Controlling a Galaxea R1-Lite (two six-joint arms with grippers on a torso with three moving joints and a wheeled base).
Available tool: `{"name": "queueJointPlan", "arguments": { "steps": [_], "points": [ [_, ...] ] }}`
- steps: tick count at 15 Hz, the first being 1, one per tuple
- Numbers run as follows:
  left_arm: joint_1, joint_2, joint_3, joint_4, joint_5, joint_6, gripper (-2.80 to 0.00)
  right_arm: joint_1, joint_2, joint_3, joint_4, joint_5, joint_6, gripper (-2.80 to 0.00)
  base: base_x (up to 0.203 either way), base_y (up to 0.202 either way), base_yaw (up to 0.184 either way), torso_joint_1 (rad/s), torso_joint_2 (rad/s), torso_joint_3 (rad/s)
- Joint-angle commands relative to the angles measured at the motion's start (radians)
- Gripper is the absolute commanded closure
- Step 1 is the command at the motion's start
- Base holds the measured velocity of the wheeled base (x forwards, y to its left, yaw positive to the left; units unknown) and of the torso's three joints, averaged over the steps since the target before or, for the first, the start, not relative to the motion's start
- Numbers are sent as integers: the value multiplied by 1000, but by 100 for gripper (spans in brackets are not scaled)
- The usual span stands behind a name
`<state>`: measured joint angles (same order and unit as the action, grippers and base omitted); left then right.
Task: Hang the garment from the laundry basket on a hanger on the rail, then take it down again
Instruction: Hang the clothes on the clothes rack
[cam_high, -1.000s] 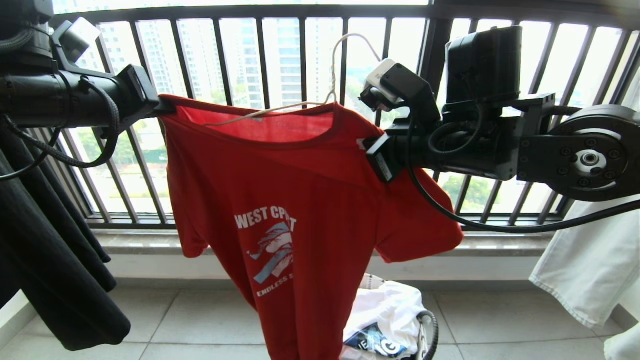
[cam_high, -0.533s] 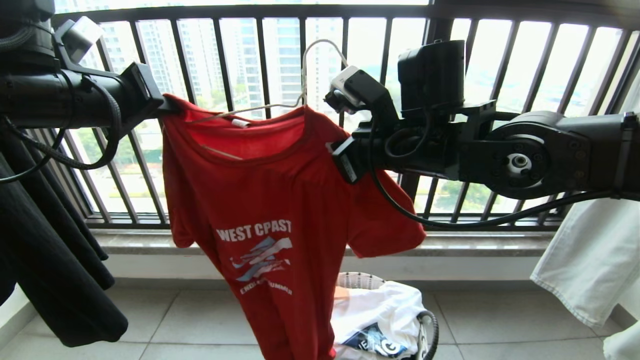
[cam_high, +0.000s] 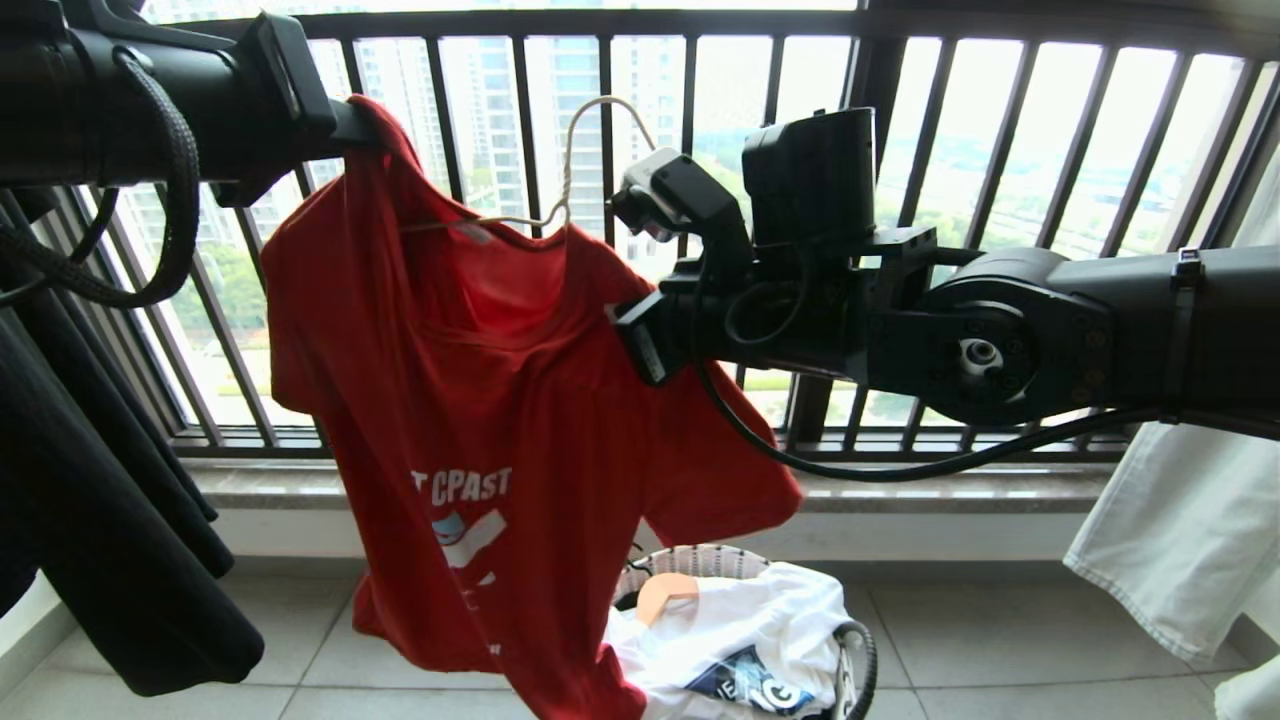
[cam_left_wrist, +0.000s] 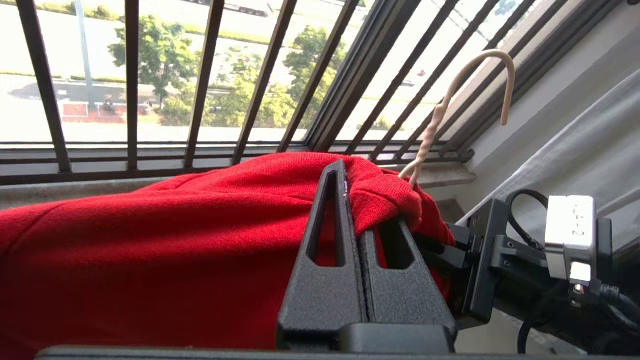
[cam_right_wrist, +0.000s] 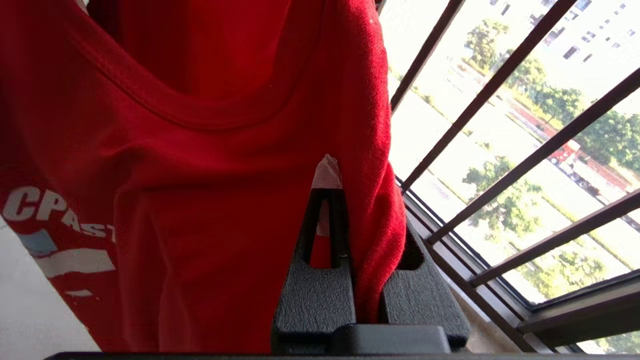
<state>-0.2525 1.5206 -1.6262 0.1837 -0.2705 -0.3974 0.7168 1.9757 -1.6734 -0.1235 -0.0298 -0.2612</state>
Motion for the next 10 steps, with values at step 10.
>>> {"name": "queueJointPlan", "arguments": {
  "steps": [10],
  "points": [
    [-225,203,-201,-95,123,266,0,-48,-16,143,-228,97,126,0,0,0,0,0,0,0]
  ]
}}
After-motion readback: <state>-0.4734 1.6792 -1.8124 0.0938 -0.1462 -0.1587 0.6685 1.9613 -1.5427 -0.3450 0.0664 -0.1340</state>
